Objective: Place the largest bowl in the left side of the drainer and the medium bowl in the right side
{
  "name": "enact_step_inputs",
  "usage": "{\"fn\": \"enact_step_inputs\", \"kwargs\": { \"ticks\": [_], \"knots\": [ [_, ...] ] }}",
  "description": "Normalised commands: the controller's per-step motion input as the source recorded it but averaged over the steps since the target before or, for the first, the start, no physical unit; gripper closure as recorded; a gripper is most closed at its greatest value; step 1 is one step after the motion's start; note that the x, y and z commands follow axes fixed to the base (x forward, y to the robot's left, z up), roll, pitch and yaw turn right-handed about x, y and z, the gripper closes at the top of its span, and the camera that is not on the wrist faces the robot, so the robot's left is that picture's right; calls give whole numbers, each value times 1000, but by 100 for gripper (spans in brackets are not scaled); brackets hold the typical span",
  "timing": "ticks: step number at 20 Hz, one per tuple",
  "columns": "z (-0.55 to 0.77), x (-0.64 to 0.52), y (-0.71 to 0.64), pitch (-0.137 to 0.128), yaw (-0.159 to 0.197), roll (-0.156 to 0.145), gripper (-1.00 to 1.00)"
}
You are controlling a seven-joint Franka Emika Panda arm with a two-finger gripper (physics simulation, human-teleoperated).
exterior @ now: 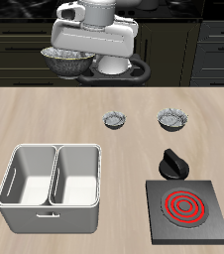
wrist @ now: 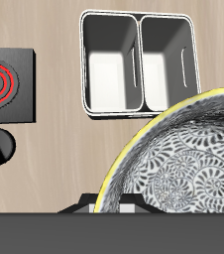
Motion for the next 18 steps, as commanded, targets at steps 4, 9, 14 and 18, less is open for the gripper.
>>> {"fn": "enact_step_inputs", "kwargs": {
  "ticks": [4, 9, 14, 18],
  "knots": [
    [88, 401, -35, -14, -26, -24, 100],
    [32, 363, 62, 2, 18, 26, 100],
    [39, 252, -108, 12, -17, -23, 100],
    [-43, 648, -184, 30, -9, -14, 100]
  ]
}}
